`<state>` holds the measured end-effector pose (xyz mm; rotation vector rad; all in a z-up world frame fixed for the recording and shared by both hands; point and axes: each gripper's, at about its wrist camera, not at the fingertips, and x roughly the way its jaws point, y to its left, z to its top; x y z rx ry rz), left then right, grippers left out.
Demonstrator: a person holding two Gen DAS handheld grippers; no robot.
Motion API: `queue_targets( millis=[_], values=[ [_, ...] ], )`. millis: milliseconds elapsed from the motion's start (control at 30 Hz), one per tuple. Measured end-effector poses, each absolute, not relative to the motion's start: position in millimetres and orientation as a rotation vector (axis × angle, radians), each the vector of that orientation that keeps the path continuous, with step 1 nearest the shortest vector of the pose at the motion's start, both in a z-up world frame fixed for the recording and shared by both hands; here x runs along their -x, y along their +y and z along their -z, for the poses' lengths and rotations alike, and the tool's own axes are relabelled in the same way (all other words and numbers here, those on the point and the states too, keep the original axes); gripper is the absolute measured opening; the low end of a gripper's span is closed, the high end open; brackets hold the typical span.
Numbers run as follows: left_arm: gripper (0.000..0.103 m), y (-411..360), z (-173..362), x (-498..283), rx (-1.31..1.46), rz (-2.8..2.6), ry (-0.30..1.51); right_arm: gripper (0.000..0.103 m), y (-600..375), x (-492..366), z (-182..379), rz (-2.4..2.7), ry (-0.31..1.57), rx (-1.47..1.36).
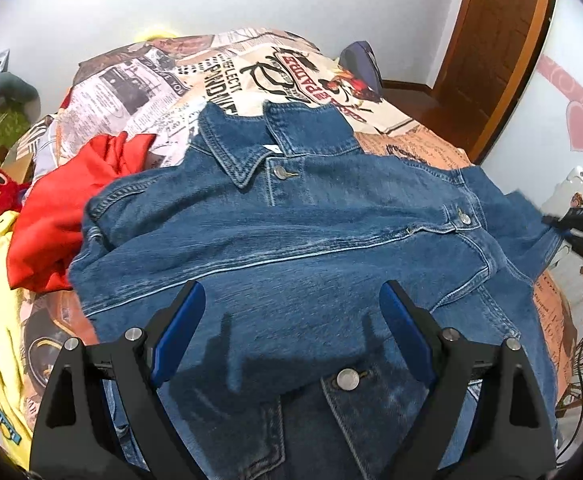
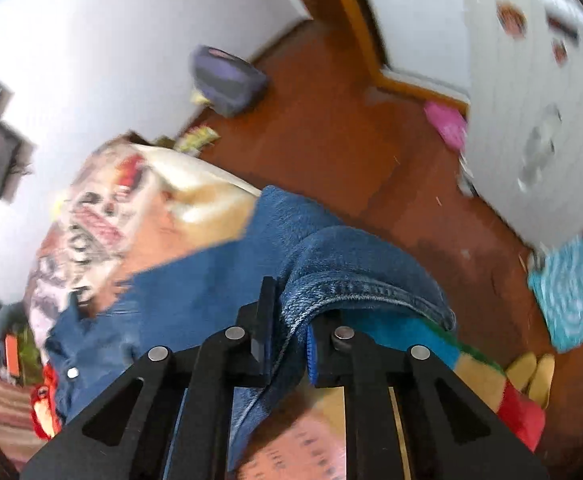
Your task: Fold large clothes
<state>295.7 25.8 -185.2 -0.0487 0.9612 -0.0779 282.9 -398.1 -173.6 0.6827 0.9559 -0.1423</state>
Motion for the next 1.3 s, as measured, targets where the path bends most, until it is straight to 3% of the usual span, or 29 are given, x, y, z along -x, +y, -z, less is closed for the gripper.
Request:
queue_targets(
  millis=[200, 367, 833, 933, 1100, 1300],
  values=[
    [0.089, 35.6, 174.3, -282.9, 0.065, 0.072, 0.935, 0.009, -338.4, -284.0, 100.5, -0.035, 0.830, -0.558],
    [0.089, 41.7, 166.9, -271.9, 0.070, 0.077, 0.916, 0.009, -275.4, -284.2, 80.6, -0.203, 0.815, -0.499],
    [0.089, 60.1, 176.0, -254.4, 0.089, 0.062, 0.938, 0.014, -157.6, -276.4, 171.4, -0.363, 1.156, -0.249],
    [0.089, 61.5, 180.3, -254.2, 0.096, 0.060, 0.948, 0.018, -163.9, -272.8, 176.4, -0.390, 1.223, -0.296],
    [0.089, 59.7, 187.4, -257.1, 0.101, 0.062, 0.963, 0.045, -206.4, -262.3, 163.7, -0.421, 1.205, -0.459],
    [0.089, 52.1, 194.1, -263.9, 0.103, 0.073, 0.980, 0.051, -264.4, -268.7, 163.4, -0.262, 1.135, -0.578]
  ],
)
